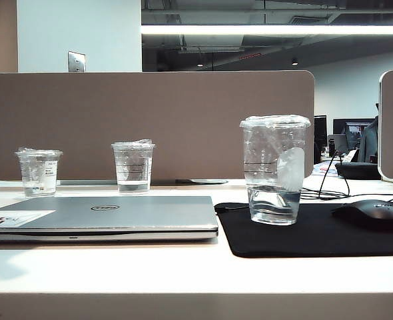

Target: Pick up the coffee cup on the right and place it on the right side of the laptop.

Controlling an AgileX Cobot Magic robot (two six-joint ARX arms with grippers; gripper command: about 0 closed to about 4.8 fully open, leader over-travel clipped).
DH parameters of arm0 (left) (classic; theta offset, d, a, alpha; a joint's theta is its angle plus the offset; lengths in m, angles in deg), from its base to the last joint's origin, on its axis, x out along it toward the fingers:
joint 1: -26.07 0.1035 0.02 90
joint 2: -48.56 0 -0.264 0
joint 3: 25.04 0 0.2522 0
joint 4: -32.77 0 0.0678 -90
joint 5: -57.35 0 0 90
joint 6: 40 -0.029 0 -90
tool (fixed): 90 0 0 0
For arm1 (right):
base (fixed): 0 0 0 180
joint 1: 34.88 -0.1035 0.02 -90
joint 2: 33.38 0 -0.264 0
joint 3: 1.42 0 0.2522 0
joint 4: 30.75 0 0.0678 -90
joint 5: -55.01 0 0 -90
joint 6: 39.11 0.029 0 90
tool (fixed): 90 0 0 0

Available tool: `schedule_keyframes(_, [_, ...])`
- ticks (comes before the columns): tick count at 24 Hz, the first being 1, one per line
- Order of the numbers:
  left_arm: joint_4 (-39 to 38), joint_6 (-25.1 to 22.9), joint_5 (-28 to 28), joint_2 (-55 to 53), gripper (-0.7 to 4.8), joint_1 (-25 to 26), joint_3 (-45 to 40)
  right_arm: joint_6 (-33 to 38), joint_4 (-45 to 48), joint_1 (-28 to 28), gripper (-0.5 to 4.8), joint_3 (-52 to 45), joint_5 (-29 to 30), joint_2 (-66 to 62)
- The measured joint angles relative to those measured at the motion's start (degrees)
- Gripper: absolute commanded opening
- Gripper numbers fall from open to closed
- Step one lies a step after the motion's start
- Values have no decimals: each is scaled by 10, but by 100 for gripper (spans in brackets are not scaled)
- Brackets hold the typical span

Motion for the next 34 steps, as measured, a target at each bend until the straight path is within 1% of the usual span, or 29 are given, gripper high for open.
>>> schedule_keyframes(4, [0, 0, 0, 0, -5, 0, 0, 28, -9, -1, -8, 0, -35, 0])
schedule_keyframes(6, [0, 0, 0, 0, -5, 0, 0, 31, -7, -1, -8, 0, -37, 0])
schedule_keyframes(7, [0, 0, 0, 0, -5, 0, 0, 31, -6, -2, -3, 0, -37, 0])
schedule_keyframes(9, [0, 0, 0, 0, -5, 0, 0, 31, -2, -1, 25, 0, -38, 0])
schedule_keyframes(12, [0, 0, 0, 0, -5, 0, 0, 32, -2, -1, 25, 0, -54, 0])
schedule_keyframes(27, [2, 0, 1, 0, -5, 0, 0, 32, -5, -1, 25, 0, -56, 0])
schedule_keyframes(29, [1, 0, 10, 2, -5, 2, 0, 32, -5, -1, 25, 0, -55, 0])
schedule_keyframes(30, [-7, 0, 30, 15, -5, 6, 0, 32, -5, -1, 25, 0, -56, 0])
schedule_keyframes(32, [-5, -1, 46, 28, -6, 13, 0, 32, -5, -1, 25, 0, -56, 0])
schedule_keyframes(34, [4, -4, 50, 38, -6, 22, -5, 32, -5, -1, 25, 0, -56, 0])
